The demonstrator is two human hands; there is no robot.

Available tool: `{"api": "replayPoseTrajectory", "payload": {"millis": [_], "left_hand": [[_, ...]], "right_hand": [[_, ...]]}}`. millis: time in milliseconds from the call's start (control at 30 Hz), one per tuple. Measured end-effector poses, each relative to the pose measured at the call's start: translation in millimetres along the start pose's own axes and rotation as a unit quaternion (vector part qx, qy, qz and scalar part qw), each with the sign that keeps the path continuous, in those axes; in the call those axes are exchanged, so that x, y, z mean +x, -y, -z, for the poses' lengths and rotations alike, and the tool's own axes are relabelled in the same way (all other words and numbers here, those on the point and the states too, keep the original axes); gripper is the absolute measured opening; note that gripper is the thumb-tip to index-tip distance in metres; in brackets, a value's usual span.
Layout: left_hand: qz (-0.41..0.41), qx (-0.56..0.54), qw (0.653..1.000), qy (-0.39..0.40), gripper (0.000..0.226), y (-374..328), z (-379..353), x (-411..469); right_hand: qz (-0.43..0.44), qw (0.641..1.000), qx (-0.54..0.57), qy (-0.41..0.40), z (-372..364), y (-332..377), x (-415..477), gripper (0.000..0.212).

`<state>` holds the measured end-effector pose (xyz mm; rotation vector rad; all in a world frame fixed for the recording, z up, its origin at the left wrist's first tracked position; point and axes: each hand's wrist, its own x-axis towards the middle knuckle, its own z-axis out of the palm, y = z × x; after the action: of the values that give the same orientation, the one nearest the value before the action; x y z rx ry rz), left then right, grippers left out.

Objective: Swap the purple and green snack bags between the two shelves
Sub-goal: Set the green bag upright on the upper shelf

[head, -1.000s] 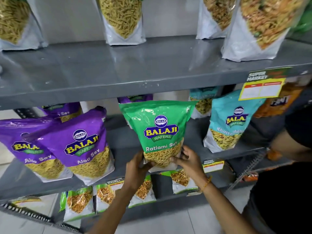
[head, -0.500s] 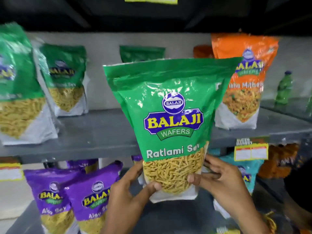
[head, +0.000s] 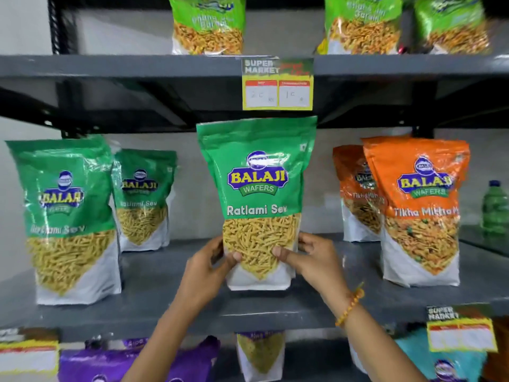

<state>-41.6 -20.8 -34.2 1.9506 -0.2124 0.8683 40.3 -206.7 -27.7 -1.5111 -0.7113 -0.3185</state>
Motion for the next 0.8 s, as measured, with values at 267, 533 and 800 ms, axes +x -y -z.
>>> {"api": "replayPoseTrajectory", "payload": {"millis": [267,533,800], "left_hand": [[0.065,0.018,0.997,0.030,0.029,38,-7,28],[0.101,0.003,0.990,0.096,0.047,51,0,26],[0.125,0.114,0.981,0.100,0.035,50,-2,22]], "right_hand": [[-0.008,0.995,-0.095,-0.012,-11,-30,22,0.021],[-0.086,0.990,-0.085,0.078,3,-39,27,0.062],[-0.114,0.983,-0.087,0.113,-1,-42,19,0.021]]}}
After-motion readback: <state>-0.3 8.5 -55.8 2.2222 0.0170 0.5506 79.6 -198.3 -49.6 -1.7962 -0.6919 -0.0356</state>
